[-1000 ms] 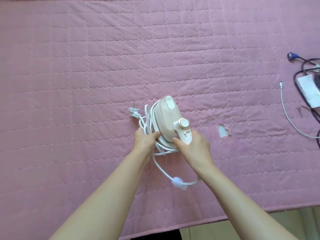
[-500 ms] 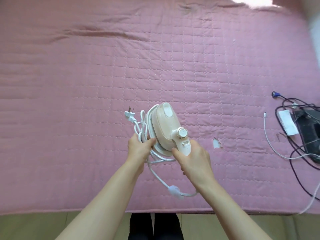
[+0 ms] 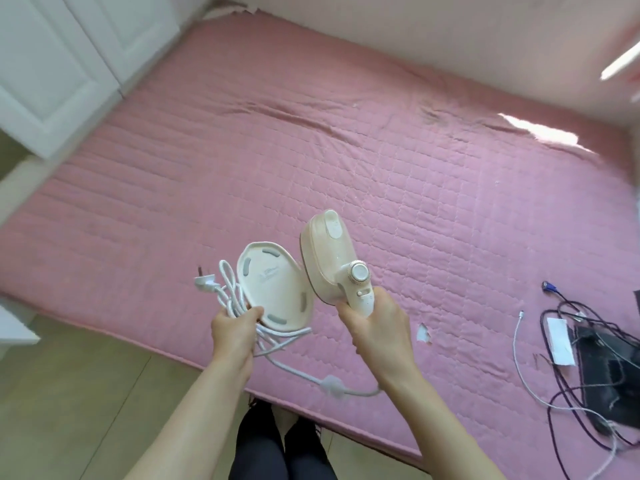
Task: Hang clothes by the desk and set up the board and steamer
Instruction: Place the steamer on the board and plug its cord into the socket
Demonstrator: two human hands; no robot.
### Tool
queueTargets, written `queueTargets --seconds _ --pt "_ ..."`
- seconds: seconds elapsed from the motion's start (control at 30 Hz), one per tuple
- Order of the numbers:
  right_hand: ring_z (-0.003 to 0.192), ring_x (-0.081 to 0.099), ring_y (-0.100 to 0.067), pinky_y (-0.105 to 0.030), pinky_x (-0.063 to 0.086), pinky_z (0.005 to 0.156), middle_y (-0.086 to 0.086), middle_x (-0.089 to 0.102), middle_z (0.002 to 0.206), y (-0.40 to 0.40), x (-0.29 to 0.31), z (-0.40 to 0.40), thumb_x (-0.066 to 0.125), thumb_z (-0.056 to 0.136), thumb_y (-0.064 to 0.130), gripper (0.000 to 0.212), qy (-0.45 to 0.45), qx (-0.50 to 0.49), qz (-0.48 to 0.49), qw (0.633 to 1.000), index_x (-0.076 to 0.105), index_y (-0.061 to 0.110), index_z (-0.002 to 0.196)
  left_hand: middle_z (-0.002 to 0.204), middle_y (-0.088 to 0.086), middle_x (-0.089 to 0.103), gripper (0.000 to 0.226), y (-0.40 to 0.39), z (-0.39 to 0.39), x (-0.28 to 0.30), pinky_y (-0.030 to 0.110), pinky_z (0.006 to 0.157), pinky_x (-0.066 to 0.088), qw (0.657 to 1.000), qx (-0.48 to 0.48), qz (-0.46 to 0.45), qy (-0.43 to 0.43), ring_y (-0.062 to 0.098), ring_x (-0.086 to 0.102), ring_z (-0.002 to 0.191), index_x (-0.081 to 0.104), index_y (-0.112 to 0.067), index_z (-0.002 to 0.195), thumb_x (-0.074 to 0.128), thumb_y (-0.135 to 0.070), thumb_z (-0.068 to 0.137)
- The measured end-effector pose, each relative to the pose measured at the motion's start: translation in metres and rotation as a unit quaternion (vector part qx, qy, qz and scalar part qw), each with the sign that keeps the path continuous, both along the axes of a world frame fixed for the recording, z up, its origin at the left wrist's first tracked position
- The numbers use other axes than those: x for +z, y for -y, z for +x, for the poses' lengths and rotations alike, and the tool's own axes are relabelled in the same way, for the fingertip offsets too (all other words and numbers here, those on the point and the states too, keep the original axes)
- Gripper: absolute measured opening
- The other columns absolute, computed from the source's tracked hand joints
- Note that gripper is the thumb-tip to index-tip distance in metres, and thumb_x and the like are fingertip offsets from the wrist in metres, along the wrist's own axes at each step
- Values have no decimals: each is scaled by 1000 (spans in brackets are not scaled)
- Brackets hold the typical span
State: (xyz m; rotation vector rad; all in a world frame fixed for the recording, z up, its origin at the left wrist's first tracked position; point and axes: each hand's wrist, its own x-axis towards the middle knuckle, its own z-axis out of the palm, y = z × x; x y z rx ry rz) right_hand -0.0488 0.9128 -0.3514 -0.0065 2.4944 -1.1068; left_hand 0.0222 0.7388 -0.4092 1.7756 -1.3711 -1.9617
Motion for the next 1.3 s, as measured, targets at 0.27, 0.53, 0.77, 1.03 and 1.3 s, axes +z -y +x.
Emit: queueTargets --seconds 0.27,0.53,0.77,1.03,1.3 --pt "63 62 -26 -48 54 59 0 58 63 12 33 35 53 72 52 33 -12 103 3 995 46 19 69 100 18 68 23 -12 94 67 45 89 53 993 118 -1 -25 32 67 91 60 -7 100 64 7 82" --pt "59 63 -27 -46 54 55 -2 59 59 55 55 88 59 75 34 20 -13 234 -1 972 50 17 70 90 10 69 21 -11 188 95 39 72 56 971 237 -17 -20 26 68 79 61 -8 105 66 -1 85" --pt "58 63 -33 -37 46 46 -11 59 59 107 62 155 56 74 30 22 -4 327 0 945 51 9 72 97 13 69 21 10 270 101 53 86 54 947 319 -12 -25 33 68 92 62 -12 103 68 -4 84" --pt "49 53 -20 -36 47 48 1 55 55 177 62 254 58 75 39 27 5 407 -10 913 48 14 69 94 10 69 14 52 379 105 48 84 54 922 386 -32 -23 30 67 89 63 -17 94 67 -7 85" --pt "52 55 -17 -30 44 47 2 59 60 255 73 362 63 80 36 24 -1 456 -21 890 50 17 72 79 6 62 12 112 488 110 34 68 46 899 433 -67 -13 23 59 75 59 -13 89 67 -6 84"
